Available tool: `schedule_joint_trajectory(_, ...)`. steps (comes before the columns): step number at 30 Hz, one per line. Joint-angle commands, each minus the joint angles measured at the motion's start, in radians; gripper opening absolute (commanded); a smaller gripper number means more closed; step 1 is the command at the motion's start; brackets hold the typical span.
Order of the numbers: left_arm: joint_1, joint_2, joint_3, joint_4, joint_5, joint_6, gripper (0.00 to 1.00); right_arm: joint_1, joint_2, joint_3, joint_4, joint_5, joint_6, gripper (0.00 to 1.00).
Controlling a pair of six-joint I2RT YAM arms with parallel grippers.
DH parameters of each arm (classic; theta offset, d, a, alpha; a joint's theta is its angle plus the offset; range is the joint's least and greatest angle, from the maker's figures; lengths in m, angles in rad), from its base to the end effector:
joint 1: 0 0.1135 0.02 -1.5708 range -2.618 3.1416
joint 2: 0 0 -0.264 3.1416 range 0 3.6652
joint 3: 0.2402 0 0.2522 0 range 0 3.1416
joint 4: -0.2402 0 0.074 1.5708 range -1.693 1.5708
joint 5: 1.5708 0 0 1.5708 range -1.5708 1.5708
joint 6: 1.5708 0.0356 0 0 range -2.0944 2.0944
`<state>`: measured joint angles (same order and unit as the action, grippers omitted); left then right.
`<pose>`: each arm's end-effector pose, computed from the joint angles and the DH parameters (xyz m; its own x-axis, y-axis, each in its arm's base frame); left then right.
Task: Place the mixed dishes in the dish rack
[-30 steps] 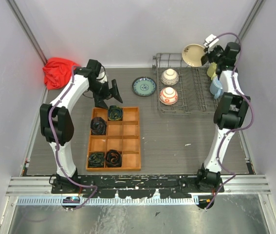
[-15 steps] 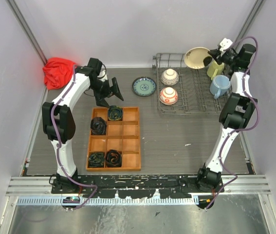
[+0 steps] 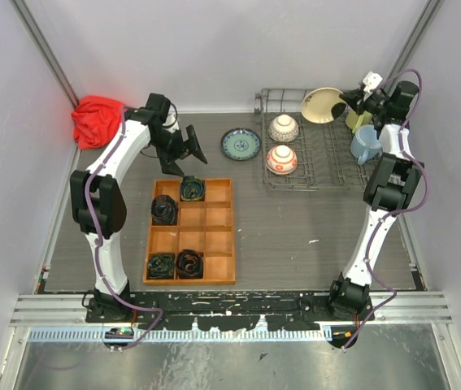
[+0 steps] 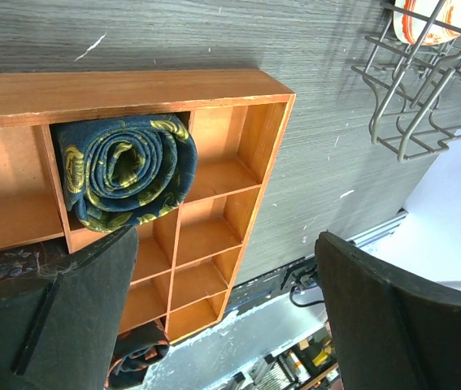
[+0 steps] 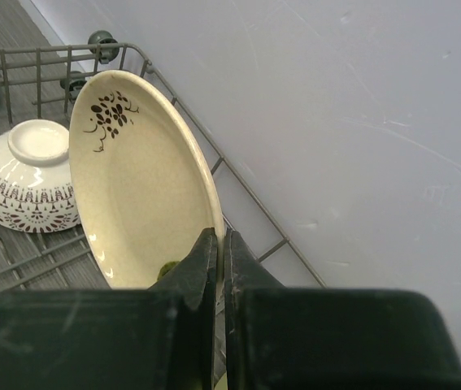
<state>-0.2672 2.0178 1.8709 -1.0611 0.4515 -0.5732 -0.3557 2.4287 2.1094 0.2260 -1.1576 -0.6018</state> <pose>0.4037 -0.1266 0.2759 -0.9674 -0.2411 -0.0769 -0.1639 0.8287 -0.5352 0.5354 -0.1641 0.2580 0.3328 -0.3661 -0.8690 -0.6388 0.5904 -0.4933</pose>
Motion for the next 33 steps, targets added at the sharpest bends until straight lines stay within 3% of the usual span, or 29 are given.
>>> schedule_joint_trajectory(1, -0.001, 0.024, 0.036, -0.012, 0.001, -0.014, 0.96, -0.005, -0.015, 0.047, 0.066, -0.019, 0.002, 0.01)
schedule_joint_trajectory(33, -0.013, 0.088, 0.123, -0.041, 0.003, -0.026, 0.96, -0.022, 0.013, -0.031, -0.011, 0.027, -0.114, 0.01)
